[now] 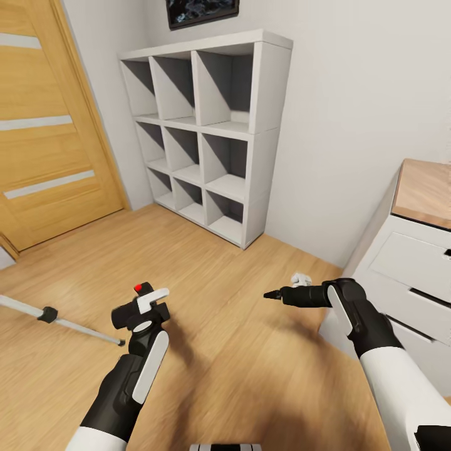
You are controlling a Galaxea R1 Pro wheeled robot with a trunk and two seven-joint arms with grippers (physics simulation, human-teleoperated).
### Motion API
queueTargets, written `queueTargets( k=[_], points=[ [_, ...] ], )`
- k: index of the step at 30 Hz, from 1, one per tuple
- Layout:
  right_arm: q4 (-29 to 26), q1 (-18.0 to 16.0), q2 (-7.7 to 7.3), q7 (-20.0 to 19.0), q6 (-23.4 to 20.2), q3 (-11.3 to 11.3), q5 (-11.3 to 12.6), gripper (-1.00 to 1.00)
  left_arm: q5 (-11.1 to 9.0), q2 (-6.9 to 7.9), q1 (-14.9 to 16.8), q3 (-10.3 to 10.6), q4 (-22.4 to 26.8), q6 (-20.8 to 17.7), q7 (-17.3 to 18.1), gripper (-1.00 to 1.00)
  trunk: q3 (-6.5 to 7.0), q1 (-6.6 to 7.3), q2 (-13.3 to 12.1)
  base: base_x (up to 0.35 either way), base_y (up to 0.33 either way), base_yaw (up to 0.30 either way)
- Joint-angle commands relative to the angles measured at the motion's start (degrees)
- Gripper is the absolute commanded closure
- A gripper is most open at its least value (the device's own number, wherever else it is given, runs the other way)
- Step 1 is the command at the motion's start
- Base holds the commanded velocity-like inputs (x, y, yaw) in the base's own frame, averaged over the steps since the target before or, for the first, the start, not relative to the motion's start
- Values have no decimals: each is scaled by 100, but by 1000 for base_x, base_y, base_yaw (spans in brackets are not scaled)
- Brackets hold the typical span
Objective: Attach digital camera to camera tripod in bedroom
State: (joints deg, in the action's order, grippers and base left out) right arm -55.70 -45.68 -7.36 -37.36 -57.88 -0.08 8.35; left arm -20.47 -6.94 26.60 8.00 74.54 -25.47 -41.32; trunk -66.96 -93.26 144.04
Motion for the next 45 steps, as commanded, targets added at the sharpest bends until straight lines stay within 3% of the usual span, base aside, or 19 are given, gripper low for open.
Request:
queueTargets(
  k=[1,38,42,45],
  points=[
    [-2,-3,-2,21,-39,-1,43,-100,-27,1,3,8,8,-28,-37,100,18,3,0,0,0,0],
    [-2,-3,0,25,-39,-1,43,-100,-36,16,3,9,-10,-28,-13,100,837,99,-49,0,0,0],
    [-2,-3,1,26,-33,-1,43,-100,-57,23,3,-1,-3,-24,261,100,926,109,-55,0,0,0],
    [-2,-3,3,28,-31,-1,43,-100,-141,35,3,-6,3,-25,678,100,993,117,-59,0,0,0]
  ],
)
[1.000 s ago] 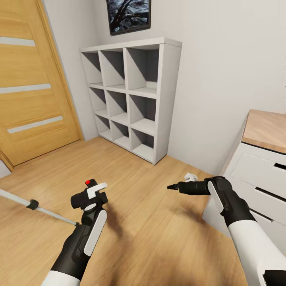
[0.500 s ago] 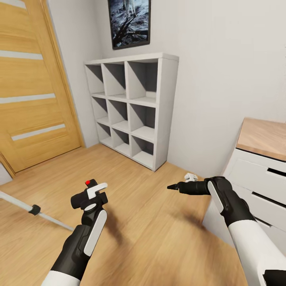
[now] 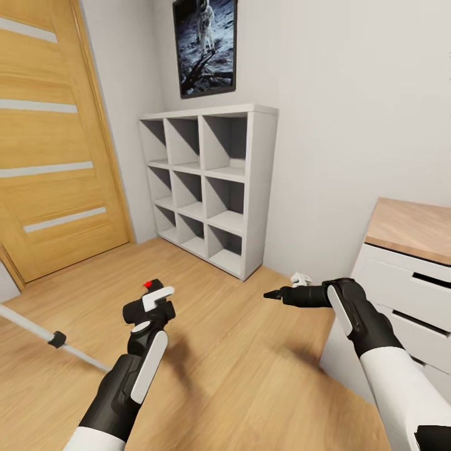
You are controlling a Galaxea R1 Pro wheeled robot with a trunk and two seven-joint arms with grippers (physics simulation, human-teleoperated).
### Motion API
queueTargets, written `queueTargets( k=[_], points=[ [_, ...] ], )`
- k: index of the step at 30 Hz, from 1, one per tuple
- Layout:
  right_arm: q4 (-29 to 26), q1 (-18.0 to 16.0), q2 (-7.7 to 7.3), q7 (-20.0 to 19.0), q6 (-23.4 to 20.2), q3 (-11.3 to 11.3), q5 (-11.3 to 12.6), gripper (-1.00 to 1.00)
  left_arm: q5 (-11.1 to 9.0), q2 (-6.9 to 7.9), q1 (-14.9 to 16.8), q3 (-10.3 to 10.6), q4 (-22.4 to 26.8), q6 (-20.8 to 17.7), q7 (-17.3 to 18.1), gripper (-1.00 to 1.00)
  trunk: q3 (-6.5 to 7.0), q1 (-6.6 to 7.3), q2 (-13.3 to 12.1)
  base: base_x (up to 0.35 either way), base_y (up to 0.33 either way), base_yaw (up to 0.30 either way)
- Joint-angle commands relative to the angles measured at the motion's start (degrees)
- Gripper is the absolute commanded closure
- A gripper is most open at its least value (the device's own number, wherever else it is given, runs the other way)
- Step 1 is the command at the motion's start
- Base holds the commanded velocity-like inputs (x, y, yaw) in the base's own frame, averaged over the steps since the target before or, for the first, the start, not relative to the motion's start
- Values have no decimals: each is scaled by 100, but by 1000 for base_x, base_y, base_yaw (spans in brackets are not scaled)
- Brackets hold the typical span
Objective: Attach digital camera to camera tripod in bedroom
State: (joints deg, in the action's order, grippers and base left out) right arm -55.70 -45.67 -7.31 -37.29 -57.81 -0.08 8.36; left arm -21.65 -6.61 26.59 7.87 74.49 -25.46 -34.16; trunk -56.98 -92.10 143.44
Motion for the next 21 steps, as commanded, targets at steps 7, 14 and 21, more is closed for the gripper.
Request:
queueTargets(
  k=[7,14,21],
  points=[
    [-2,-3,0,44,-21,11,42,-100,-327,35,4,-4,5,-36,1169,100,150,19,-7,0,0,0],
    [-2,-3,1,40,-20,12,43,-100,-369,42,4,-3,4,-38,1297,100,305,37,-17,0,0,0],
    [-2,-3,1,34,-20,5,43,-100,-572,49,4,-5,4,-44,1305,100,440,149,-214,0,0,0]
  ],
)
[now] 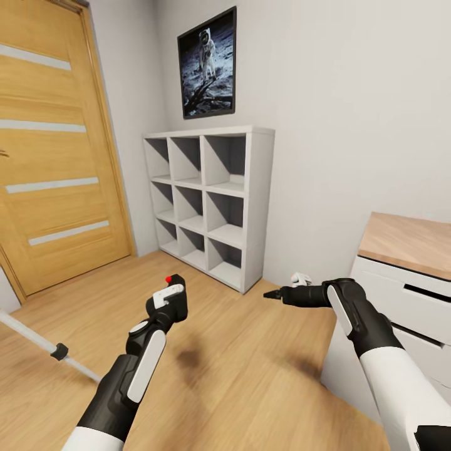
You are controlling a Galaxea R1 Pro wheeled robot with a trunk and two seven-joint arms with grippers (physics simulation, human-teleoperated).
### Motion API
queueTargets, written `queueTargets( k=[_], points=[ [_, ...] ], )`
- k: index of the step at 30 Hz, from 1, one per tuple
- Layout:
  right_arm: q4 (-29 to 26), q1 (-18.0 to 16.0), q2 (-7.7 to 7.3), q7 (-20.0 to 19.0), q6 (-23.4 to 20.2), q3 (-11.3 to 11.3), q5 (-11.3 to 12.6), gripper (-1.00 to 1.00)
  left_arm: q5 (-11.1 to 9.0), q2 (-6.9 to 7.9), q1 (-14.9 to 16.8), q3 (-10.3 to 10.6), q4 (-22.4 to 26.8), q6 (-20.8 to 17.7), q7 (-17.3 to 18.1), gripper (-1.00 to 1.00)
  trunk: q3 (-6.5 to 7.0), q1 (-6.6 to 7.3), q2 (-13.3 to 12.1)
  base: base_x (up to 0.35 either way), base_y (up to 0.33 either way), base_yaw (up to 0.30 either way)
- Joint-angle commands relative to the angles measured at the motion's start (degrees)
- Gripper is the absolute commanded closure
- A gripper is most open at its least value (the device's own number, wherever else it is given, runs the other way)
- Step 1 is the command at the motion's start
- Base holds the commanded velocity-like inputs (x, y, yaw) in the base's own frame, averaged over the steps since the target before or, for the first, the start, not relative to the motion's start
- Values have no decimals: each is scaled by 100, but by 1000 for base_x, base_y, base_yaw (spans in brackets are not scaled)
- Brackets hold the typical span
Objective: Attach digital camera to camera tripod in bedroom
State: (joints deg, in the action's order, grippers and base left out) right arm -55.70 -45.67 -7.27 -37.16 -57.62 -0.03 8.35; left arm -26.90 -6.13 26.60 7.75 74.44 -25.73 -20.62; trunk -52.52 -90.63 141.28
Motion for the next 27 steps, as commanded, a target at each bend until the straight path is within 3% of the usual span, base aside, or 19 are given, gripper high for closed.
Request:
queueTargets(
  k=[1,7,27],
  points=[
    [-2,-3,-2,20,-39,-1,44,-100,-81,2,3,8,9,-17,-48,100,12,24,-39,0,0,0],
    [-2,-3,-3,16,-47,-5,44,-100,-273,53,3,8,9,-19,-47,100,120,156,-279,0,0,0],
    [-2,-3,-5,14,-58,-6,44,-100,-298,59,3,23,18,-19,-47,100,479,595,-1082,0,0,0]
  ],
)
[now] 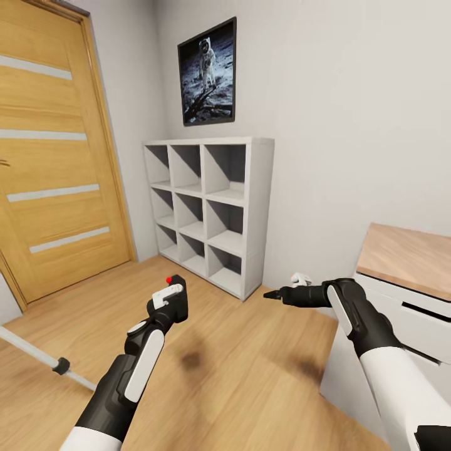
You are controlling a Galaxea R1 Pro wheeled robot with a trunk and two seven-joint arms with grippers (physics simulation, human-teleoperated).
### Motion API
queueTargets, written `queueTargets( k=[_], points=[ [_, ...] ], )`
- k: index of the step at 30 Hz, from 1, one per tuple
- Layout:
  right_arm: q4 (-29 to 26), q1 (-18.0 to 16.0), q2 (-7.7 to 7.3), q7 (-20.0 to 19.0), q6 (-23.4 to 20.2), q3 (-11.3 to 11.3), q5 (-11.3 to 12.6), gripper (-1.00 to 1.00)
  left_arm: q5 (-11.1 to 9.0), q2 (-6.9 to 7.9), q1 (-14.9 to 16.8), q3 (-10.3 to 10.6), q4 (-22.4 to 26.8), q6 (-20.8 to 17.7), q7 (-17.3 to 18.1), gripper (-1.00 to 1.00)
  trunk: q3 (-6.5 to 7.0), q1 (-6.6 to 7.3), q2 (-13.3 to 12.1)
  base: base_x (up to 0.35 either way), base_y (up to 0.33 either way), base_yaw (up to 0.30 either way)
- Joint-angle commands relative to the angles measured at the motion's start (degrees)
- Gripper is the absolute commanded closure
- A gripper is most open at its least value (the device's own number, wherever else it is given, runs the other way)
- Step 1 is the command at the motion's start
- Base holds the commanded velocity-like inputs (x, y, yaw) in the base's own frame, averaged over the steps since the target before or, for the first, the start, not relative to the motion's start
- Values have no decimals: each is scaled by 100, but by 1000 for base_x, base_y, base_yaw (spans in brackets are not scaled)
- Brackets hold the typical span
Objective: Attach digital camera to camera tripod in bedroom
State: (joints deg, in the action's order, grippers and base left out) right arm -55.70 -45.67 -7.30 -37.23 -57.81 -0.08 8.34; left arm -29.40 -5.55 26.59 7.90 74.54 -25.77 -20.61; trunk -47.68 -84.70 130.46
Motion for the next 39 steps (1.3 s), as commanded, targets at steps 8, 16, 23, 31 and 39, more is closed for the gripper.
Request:
queueTargets(
  k=[8,16,23,31,39],
  points=[
    [-2,-3,-14,11,-62,14,46,-100,-57,1,4,-7,18,-15,-47,100,138,177,-319,0,0,0],
    [-2,-3,-108,-18,-106,24,95,-100,-362,-6,3,5,25,-8,186,100,281,353,-640,0,0,0],
    [-2,-3,-160,-21,-116,25,86,-100,-627,-8,2,32,6,-4,594,100,407,507,-921,0,0,0],
    [7,-3,-165,-18,-115,26,108,-100,-661,0,4,18,-53,15,903,100,551,682,-1242,0,0,0],
    [228,-3,-136,-23,-113,20,75,-100,-661,58,4,2,-31,-10,948,100,694,858,-1563,0,0,0]
  ],
)
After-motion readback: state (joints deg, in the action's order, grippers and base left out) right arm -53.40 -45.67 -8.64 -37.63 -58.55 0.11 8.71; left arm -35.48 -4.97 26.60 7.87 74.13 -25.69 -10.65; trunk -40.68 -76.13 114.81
